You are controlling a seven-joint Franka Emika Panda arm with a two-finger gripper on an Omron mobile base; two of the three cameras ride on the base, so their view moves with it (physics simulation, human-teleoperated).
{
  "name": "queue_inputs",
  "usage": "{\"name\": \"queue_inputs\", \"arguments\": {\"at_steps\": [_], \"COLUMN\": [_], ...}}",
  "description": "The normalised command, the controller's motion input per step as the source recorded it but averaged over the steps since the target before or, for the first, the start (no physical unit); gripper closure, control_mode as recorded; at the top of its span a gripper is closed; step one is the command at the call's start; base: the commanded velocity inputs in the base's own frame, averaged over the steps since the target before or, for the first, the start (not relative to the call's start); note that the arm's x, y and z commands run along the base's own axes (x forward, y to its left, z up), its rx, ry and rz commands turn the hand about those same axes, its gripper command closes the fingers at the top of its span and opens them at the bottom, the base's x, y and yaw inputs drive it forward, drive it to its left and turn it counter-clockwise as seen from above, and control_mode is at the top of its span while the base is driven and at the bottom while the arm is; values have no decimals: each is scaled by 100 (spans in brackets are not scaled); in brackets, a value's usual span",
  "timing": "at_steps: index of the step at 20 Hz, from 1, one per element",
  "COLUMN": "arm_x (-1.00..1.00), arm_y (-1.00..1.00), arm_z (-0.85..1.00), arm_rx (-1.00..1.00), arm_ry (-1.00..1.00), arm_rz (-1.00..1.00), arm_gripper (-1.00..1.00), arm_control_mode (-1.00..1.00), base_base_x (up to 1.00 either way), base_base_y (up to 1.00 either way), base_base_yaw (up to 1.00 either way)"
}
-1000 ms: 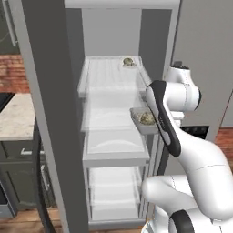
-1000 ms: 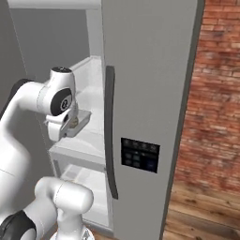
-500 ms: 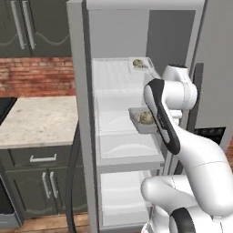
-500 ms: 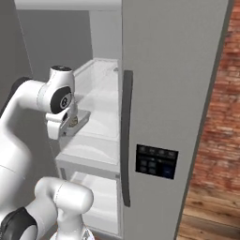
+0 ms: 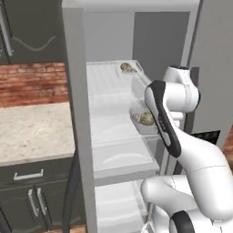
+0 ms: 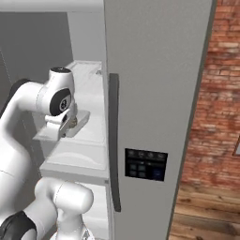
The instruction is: Place two dumplings into each of the tupperware containers and then place the containers in the fridge.
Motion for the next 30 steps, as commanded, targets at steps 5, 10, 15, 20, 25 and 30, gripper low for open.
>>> {"name": "queue_inputs", "arguments": {"at_steps": [5,10,15,20,25,30], "arm_x": [0,0,0,0,-32,-97], "arm_y": [0,0,0,0,0,-1], "arm_z": [0,0,0,0,0,7], "arm_rx": [0,0,0,0,0,0], "arm_ry": [0,0,0,0,-3,-19], "arm_rz": [0,0,0,0,0,-1], "arm_gripper": [100,100,100,100,100,100], "arm_control_mode": [100,100,100,100,-100,-100], "base_base_x": [52,2,5,0,-2,0], "base_base_y": [24,33,14,0,0,0], "base_base_yaw": [-3,0,0,0,0,0]}}
